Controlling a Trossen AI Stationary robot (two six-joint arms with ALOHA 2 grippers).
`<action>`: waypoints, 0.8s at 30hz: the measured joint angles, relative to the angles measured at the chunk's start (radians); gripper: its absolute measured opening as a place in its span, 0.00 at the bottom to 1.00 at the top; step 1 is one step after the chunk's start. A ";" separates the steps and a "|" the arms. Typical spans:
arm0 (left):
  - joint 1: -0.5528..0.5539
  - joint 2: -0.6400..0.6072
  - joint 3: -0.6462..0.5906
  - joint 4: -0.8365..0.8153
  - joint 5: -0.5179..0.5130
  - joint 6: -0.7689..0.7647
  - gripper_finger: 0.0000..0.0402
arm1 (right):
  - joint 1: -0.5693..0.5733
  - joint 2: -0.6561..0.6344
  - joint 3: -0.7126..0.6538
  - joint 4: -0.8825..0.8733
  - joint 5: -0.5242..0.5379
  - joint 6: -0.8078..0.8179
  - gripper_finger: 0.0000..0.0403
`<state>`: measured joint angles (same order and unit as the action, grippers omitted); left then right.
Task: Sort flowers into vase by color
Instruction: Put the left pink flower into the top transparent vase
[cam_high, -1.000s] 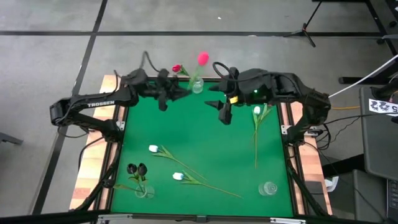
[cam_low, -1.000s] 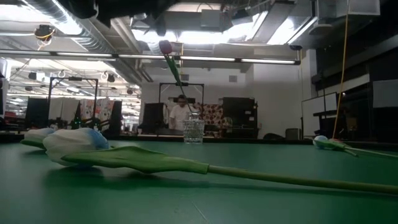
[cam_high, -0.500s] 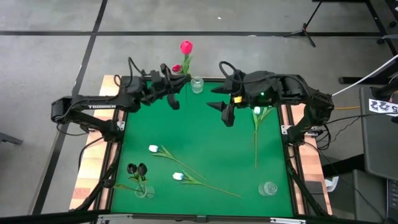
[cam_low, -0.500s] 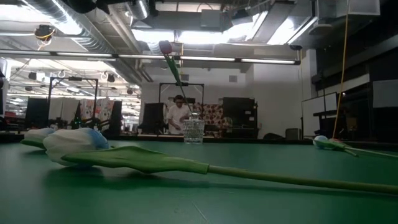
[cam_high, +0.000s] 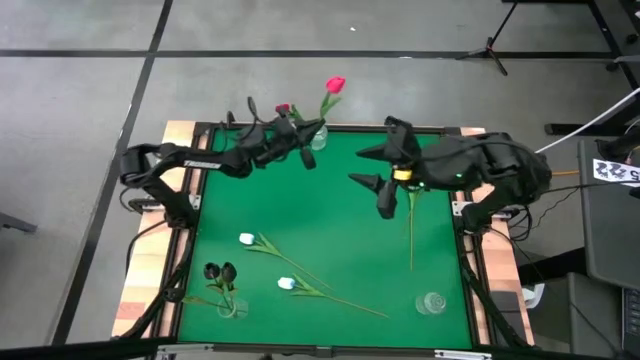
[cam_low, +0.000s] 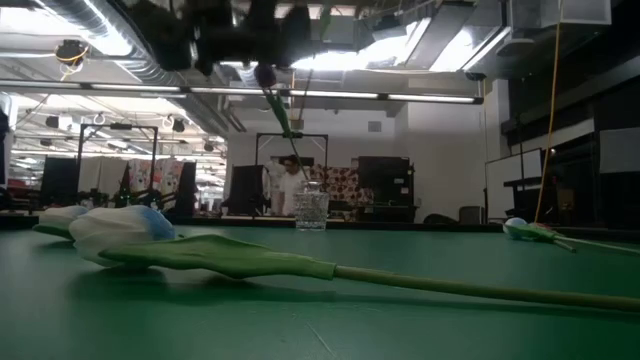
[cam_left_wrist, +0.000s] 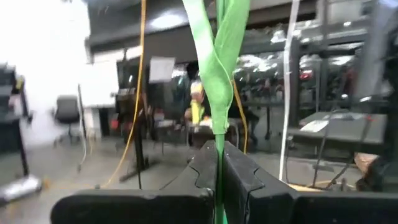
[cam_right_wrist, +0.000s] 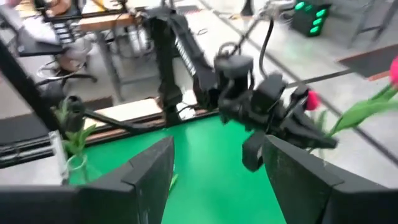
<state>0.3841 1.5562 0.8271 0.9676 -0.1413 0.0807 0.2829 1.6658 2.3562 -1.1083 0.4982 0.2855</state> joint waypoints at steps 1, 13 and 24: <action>0.013 0.025 0.000 0.024 0.001 -0.021 0.01 | 0.014 -0.005 0.000 -0.002 0.024 0.002 0.60; 0.046 0.288 0.112 0.326 -0.016 0.102 0.01 | 0.084 -0.022 0.000 -0.047 0.173 0.077 0.60; 0.090 0.445 0.154 0.441 -0.143 0.240 0.01 | 0.084 -0.021 0.000 -0.104 0.173 0.133 0.60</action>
<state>0.4739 2.0009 0.9810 1.4086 -0.2848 0.3211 0.3672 1.6444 2.3558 -1.2118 0.6710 0.4188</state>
